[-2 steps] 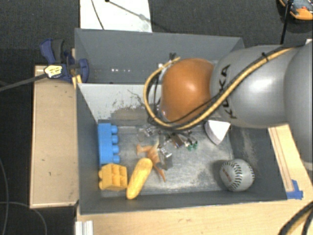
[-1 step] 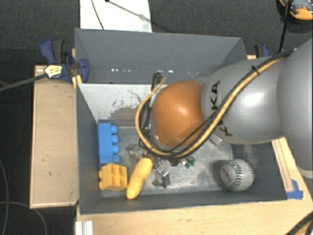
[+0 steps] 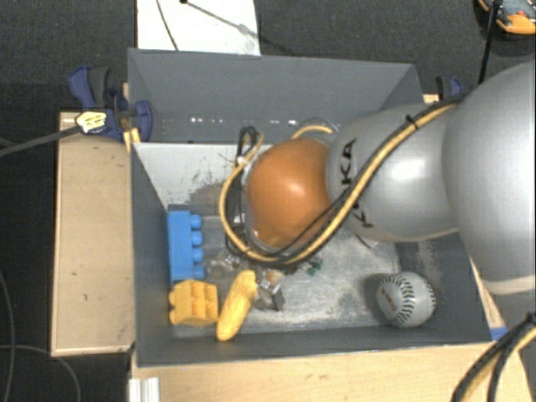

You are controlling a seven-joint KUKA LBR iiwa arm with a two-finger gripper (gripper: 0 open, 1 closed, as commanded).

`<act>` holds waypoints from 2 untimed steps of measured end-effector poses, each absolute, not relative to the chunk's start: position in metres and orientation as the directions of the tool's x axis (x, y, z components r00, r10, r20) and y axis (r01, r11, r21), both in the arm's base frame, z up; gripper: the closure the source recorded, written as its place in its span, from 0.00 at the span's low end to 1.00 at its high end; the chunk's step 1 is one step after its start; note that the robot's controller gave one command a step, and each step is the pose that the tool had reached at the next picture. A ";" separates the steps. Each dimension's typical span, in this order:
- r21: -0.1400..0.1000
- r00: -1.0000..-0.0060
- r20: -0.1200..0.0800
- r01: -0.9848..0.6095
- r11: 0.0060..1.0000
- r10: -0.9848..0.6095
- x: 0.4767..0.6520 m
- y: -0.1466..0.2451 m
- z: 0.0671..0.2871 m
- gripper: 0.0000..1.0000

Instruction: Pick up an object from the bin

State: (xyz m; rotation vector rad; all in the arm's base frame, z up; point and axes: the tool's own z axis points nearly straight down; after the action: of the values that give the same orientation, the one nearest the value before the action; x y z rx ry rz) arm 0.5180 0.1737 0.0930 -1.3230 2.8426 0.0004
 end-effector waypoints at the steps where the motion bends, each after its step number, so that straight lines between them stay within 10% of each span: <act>1: 0.000 -0.523 -0.002 -0.852 0.523 -0.852 0.513 0.178 0.070 1.00; 2: 0.000 -0.523 -0.002 -0.852 0.523 -0.852 0.512 0.178 0.070 1.00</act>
Offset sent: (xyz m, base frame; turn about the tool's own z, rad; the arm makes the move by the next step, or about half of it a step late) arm 0.0000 0.0000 0.0000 0.0000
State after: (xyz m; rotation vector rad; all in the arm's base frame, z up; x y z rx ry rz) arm 0.5125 0.1779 0.0705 -1.5329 2.7401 0.0023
